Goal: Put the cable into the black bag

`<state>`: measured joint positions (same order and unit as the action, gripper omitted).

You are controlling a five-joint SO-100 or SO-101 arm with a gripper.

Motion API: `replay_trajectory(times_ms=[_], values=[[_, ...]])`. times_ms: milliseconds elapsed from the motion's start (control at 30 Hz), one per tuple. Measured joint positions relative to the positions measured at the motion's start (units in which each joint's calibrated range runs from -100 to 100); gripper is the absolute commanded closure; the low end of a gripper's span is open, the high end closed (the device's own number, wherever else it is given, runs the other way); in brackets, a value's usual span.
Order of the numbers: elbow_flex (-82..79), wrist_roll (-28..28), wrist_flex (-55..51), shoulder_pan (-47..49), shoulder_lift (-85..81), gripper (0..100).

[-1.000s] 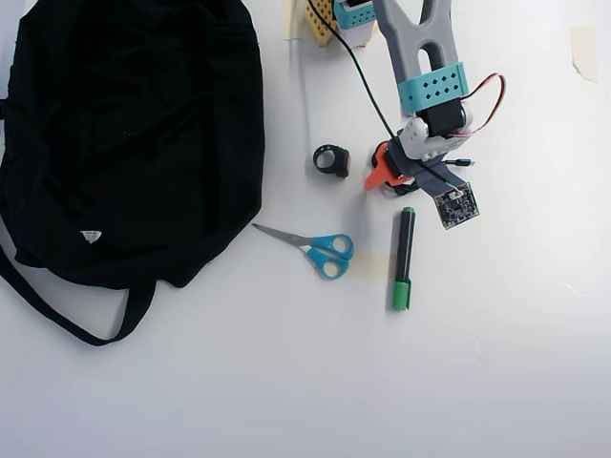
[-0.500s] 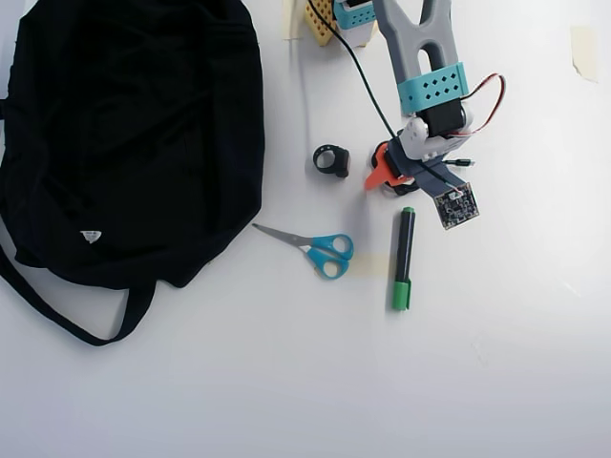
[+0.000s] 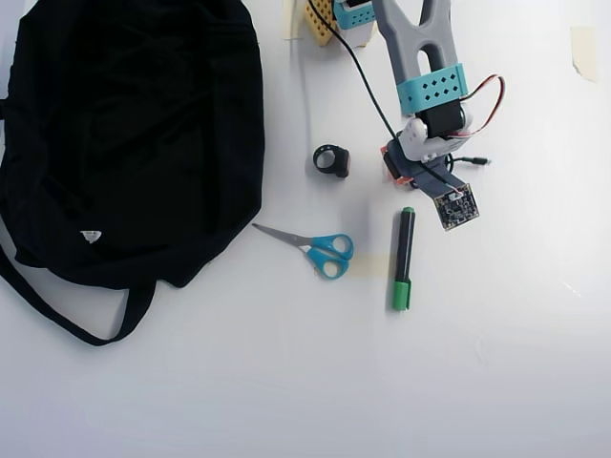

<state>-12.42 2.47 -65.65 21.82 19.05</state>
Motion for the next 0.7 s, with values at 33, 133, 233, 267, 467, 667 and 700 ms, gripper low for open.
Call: replay_trajectory(times_ms=[33,133,233,267,467,667,700], values=[[0.0,-0.34,0.0,0.0,0.0,98],[0.0,-0.34,0.0,0.07,0.0,98],[0.0,-0.34,0.0,0.07,0.0,98],[0.0,-0.34,0.0,0.07,0.0,98],[0.31,-0.24,0.0,-0.59,0.08,98],[5.19,-0.44,-4.64,-1.1,0.25,98],[6.45,-0.44,-6.18,-1.1,0.25,98]])
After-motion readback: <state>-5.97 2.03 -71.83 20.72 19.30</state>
